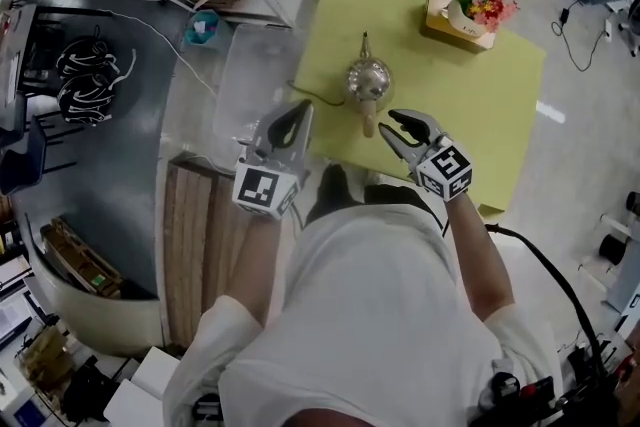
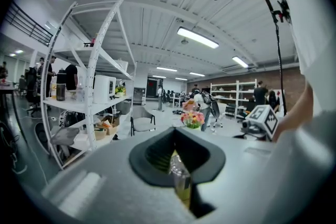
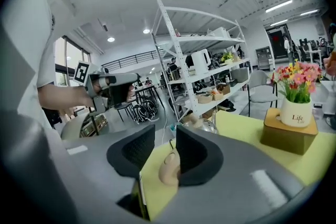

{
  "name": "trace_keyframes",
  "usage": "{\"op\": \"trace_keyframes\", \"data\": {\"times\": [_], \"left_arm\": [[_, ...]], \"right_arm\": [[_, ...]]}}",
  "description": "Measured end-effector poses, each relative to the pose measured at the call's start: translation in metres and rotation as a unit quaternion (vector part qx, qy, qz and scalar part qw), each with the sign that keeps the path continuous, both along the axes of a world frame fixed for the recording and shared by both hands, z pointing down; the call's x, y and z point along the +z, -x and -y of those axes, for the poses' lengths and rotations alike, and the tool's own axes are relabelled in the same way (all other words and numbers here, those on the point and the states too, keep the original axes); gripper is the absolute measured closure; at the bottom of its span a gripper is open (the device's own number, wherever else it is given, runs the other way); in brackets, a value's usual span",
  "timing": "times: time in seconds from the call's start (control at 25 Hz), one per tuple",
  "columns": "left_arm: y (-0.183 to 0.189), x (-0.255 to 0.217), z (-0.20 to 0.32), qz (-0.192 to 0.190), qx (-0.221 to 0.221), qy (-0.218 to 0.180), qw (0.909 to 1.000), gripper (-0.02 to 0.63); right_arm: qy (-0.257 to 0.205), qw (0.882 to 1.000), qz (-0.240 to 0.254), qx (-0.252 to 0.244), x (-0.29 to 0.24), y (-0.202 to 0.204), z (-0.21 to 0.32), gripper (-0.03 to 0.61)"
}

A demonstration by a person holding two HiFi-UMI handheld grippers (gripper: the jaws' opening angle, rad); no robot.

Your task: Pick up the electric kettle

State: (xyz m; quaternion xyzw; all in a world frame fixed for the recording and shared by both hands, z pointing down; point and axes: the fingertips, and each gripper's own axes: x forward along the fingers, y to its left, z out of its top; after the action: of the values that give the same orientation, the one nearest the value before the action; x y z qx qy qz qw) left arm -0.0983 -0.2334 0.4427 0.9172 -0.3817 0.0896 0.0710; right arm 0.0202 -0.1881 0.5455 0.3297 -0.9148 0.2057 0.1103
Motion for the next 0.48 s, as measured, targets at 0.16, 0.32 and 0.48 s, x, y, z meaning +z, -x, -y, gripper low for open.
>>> {"op": "trace_keyframes", "data": {"times": [0.16, 0.32, 0.48], "left_arm": [[0.005, 0.007, 0.000, 0.003, -0.005, 0.005, 1.0000, 0.611], [0.016, 0.010, -0.002, 0.010, -0.011, 0.007, 0.9999, 0.611], [0.030, 0.007, -0.004, 0.015, -0.022, 0.007, 0.9996, 0.611]], "right_arm": [[0.026, 1.000, -0.002, -0.010, 0.024, 0.005, -0.003, 0.434], [0.044, 0.999, -0.017, -0.025, 0.044, 0.012, -0.007, 0.433], [0.059, 0.997, -0.016, -0.035, 0.056, 0.021, -0.011, 0.409]]}}
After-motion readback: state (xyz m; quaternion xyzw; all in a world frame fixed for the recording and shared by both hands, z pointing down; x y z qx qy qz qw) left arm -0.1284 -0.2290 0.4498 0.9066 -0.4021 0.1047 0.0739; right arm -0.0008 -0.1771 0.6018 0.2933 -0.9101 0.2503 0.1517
